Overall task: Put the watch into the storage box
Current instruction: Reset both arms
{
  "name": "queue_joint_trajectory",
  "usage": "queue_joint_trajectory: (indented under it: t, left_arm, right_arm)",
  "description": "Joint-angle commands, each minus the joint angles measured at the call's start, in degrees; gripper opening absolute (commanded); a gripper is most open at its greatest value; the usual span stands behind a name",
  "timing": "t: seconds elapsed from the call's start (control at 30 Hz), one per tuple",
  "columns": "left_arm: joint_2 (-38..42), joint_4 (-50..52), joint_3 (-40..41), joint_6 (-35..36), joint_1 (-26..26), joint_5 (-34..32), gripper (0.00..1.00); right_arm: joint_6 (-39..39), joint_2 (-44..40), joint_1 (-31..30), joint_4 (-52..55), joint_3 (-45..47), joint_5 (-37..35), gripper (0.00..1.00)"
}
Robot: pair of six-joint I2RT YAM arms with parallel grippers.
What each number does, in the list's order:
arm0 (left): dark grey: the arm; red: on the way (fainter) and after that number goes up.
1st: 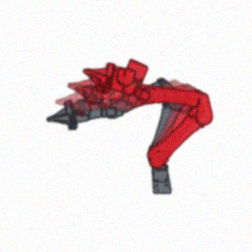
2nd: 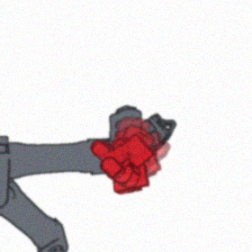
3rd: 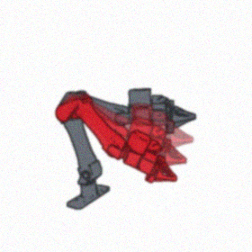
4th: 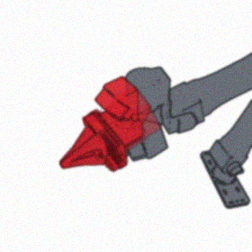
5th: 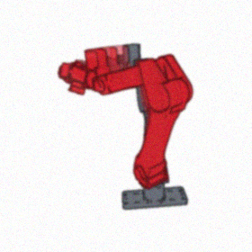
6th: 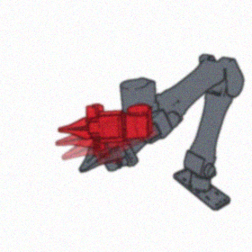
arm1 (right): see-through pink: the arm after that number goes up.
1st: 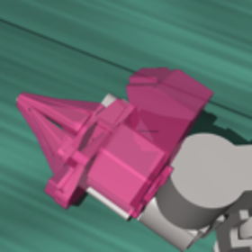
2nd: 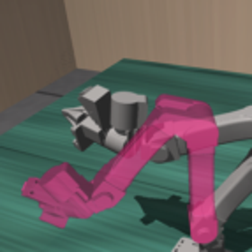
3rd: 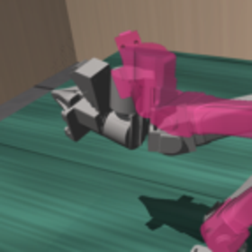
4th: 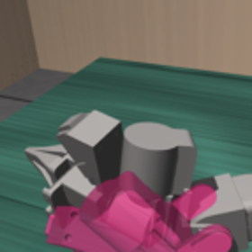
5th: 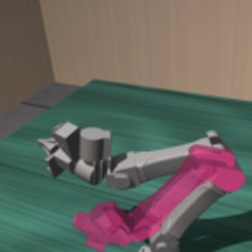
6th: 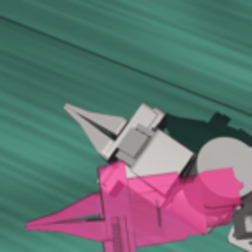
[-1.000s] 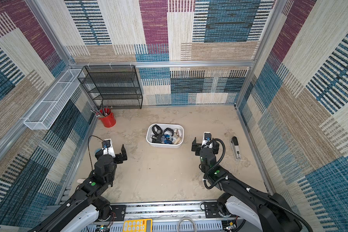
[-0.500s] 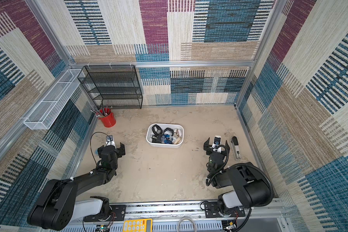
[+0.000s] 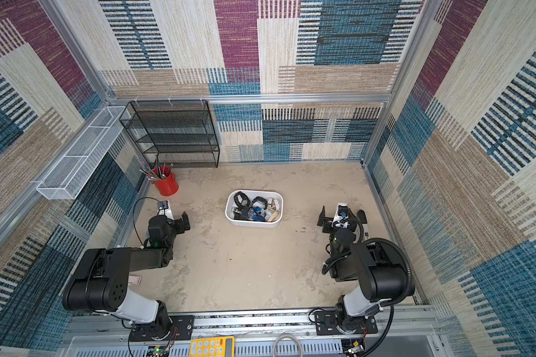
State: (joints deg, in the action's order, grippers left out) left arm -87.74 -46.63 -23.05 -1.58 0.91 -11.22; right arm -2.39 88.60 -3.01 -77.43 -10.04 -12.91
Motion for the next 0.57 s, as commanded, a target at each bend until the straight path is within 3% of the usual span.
queue_joint_trajectory:
  t: [0.0, 0.53]
  left_arm:
    - [-0.1, -1.6, -0.4, -0.7, 0.0, 1.9, 0.99]
    - [-0.3, -2.1, -0.2, -0.6, -0.1, 1.6, 0.99]
  right_arm:
    - [1.5, -0.7, 0.1, 0.7, -0.4, 1.6, 1.00]
    - [1.2, -0.4, 0.3, 0.6, -0.7, 2.5, 1.00]
